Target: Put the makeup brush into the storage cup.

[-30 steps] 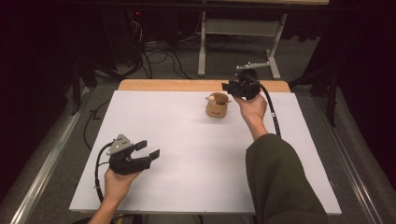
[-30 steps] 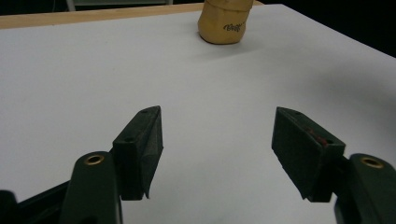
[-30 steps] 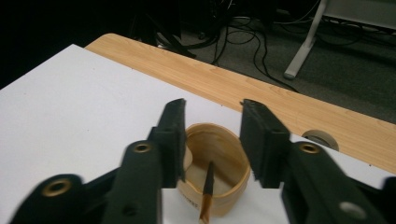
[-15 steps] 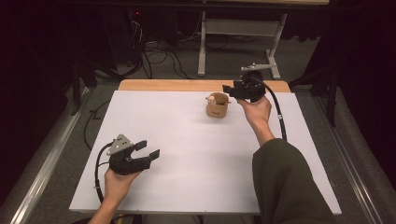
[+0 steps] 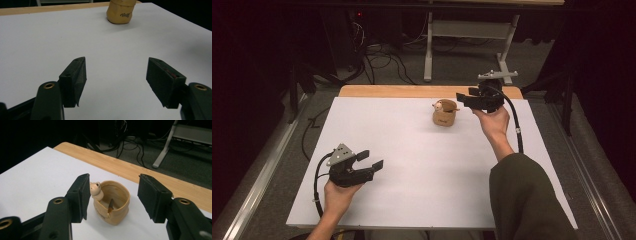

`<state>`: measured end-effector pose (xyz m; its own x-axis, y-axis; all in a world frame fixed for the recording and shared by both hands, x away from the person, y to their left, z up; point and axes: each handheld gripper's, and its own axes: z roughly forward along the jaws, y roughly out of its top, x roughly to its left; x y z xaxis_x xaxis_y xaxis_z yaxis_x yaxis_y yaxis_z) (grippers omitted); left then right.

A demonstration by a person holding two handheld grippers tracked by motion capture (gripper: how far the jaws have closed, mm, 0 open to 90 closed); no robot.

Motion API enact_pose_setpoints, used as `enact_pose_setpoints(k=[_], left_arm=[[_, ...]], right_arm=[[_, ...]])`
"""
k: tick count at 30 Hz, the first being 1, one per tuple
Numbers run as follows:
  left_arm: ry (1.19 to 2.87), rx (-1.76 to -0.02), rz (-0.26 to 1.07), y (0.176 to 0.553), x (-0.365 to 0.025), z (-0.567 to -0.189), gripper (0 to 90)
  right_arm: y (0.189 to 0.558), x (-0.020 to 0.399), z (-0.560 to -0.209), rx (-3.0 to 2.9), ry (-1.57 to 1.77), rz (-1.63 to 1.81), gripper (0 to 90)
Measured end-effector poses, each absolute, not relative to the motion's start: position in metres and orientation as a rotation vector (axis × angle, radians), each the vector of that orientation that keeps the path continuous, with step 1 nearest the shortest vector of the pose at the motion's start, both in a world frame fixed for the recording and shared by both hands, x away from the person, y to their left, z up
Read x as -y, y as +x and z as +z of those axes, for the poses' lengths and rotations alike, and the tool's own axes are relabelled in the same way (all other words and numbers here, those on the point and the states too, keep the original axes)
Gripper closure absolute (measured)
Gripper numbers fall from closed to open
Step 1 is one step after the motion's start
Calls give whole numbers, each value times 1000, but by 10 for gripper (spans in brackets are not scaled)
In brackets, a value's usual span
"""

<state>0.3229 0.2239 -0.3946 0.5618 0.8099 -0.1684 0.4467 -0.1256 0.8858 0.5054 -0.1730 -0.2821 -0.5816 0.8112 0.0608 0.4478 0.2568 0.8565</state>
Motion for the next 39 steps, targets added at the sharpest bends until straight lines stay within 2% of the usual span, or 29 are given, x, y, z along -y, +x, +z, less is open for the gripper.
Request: enact_pose_setpoints(k=[11,39], left_arm=[[1754,-1047,436,323,-225,-395,329],[1756,-1050,437,322,-225,-395,326]], right_arm=[[498,190,-284,-2129,1158,1253,446],[485,202,-295,-2135,1152,1267,427]])
